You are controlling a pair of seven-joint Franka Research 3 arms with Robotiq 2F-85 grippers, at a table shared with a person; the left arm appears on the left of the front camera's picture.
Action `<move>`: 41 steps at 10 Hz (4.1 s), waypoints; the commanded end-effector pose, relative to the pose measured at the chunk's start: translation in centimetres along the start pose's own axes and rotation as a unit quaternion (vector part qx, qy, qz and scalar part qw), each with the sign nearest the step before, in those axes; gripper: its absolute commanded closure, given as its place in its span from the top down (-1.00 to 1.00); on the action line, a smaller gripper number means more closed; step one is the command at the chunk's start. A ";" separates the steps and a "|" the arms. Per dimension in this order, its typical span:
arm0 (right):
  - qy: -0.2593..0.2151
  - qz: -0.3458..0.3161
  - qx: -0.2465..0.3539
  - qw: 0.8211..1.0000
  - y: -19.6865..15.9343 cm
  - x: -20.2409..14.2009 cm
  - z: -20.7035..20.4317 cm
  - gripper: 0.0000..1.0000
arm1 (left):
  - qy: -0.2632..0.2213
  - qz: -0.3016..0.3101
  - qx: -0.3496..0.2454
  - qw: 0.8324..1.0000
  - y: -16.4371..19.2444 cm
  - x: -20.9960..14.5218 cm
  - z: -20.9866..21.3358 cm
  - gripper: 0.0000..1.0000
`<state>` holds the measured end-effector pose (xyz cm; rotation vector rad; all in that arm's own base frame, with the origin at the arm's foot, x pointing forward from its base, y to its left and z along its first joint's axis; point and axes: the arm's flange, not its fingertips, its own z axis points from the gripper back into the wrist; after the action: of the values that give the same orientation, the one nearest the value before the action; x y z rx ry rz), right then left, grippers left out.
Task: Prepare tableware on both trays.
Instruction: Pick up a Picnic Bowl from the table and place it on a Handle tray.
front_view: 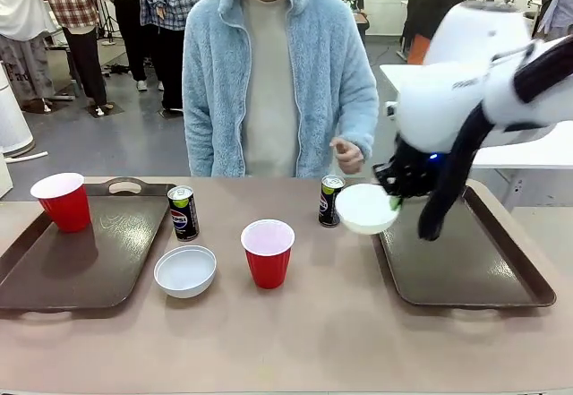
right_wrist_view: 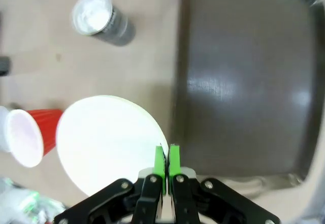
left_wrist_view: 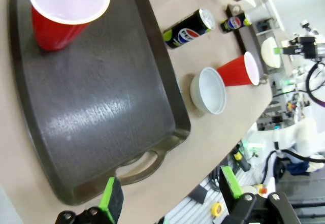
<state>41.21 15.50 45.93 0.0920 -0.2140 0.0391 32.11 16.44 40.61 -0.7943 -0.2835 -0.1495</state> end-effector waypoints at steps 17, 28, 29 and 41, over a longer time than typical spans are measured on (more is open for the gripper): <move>0.056 -0.016 -0.081 0.995 -13.8 -9.5 3.4 -1.00 | -0.005 0.001 -0.008 1.000 0.0 0.0 0.1 1.00; 0.020 -0.078 -0.014 0.997 -13.0 0.5 -6.9 -1.00 | -0.005 0.001 -0.008 1.000 0.0 0.0 0.1 1.00; 0.027 -0.084 -0.011 0.996 -13.3 0.8 -7.3 -1.00 | -0.005 0.001 -0.008 1.000 0.0 0.0 0.1 1.00; 0.065 -0.022 -0.024 0.997 -9.8 -1.0 -1.2 1.00 | -0.005 0.001 -0.008 1.000 0.0 0.0 0.1 1.00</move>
<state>41.46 5.83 42.07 0.0446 -0.0962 -0.0247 32.14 16.35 40.64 -0.7948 -0.2812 -0.1511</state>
